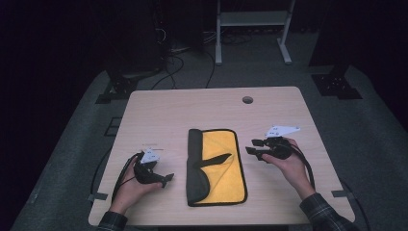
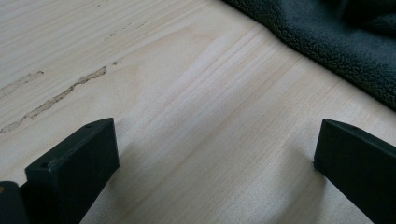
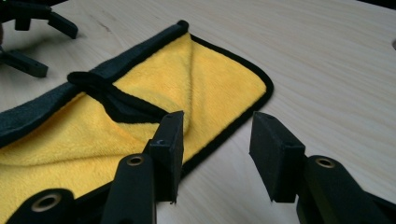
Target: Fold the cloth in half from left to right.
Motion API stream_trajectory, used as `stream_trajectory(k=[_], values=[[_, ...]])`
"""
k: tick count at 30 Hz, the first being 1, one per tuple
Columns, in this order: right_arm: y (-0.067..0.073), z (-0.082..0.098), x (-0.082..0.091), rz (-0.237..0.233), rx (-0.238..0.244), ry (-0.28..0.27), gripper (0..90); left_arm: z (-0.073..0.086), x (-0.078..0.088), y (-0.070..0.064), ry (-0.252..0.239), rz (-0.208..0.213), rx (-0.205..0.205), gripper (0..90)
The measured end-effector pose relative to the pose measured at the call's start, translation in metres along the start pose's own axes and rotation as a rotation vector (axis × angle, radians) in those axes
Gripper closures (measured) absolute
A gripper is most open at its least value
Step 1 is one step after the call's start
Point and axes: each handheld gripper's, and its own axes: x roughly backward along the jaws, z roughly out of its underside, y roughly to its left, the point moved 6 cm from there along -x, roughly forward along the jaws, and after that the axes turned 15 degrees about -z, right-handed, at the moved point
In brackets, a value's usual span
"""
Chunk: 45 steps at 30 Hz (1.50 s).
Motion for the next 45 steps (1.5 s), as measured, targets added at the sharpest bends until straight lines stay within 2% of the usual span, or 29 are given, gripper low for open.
stream_trajectory(k=[6,13,22,33,40,45], values=[[0.008,-0.012,-0.014,-0.037,0.024,0.003,53.5,0.0,0.0,0.0,0.0,0.0,0.0,0.0],[0.022,-0.023,-0.041,-0.093,0.046,0.017,53.6,0.0,0.0,0.0,0.0,-0.001,0.002,0.0],[0.045,-0.035,-0.077,-0.173,0.09,0.048,53.9,0.0,0.0,0.0,-0.002,-0.001,0.006,0.0],[0.074,-0.042,-0.119,-0.263,0.118,0.075,53.3,0.0,0.0,0.0,-0.001,-0.001,0.006,0.0],[0.088,-0.037,-0.147,-0.29,0.128,0.116,51.9,0.0,0.0,0.0,-0.001,-0.001,0.005,0.0],[0.088,-0.028,-0.16,-0.261,0.14,0.15,46.5,0.0,0.0,0.0,-0.001,-0.002,0.006,0.0]])
